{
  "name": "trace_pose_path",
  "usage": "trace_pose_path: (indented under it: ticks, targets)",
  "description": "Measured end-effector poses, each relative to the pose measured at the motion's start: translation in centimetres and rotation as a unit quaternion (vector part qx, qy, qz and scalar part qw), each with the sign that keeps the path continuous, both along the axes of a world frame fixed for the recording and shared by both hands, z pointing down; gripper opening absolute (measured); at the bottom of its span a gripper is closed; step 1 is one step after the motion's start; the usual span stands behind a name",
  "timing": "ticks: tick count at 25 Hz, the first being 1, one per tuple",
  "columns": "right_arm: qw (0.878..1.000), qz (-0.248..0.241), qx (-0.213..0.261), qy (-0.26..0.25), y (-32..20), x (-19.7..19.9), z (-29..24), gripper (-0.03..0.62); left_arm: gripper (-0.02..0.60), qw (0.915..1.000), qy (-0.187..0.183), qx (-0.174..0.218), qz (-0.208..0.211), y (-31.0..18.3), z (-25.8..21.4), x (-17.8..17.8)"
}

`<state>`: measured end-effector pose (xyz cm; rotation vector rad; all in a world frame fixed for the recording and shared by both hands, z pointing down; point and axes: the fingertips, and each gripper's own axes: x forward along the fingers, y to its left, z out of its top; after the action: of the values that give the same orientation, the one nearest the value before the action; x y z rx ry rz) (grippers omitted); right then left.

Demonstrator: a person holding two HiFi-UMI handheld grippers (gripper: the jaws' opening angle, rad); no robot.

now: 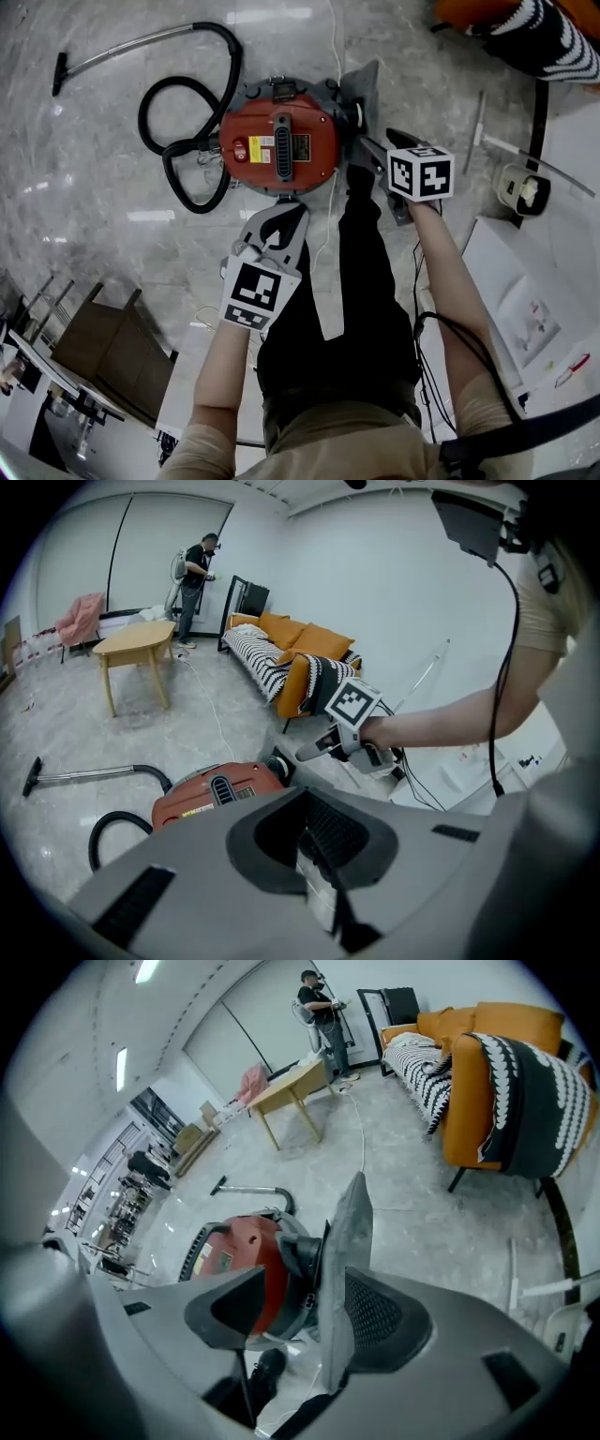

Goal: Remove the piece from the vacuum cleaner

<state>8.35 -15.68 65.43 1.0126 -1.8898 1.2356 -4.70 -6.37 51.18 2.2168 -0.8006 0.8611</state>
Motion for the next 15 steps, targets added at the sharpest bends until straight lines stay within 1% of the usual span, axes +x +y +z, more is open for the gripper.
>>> trace_pose_path:
  ticks: [3,7,12,15]
  targets:
    - [0.999,-0.027,-0.006,0.032,-0.8,0.0,2.4,0.241,0.003,1.0,0.002,-0.003,0.001,0.3,0.7,0.0]
    - [0.997,-0.043,-0.02,0.059,-0.9,0.1,5.1,0.241,0.003,1.0,0.001,-0.008,0.003,0.6,1.4,-0.2]
    - [0.996,-0.052,-0.046,0.052,0.0,-0.4,7.2,0.238,0.003,0.9999,0.002,-0.013,0.002,1.2,2.0,-0.2]
    - [0.997,-0.04,-0.041,0.057,0.1,-0.2,7.8,0.225,0.003,0.9998,0.001,-0.017,0.008,1.5,2.5,-0.2]
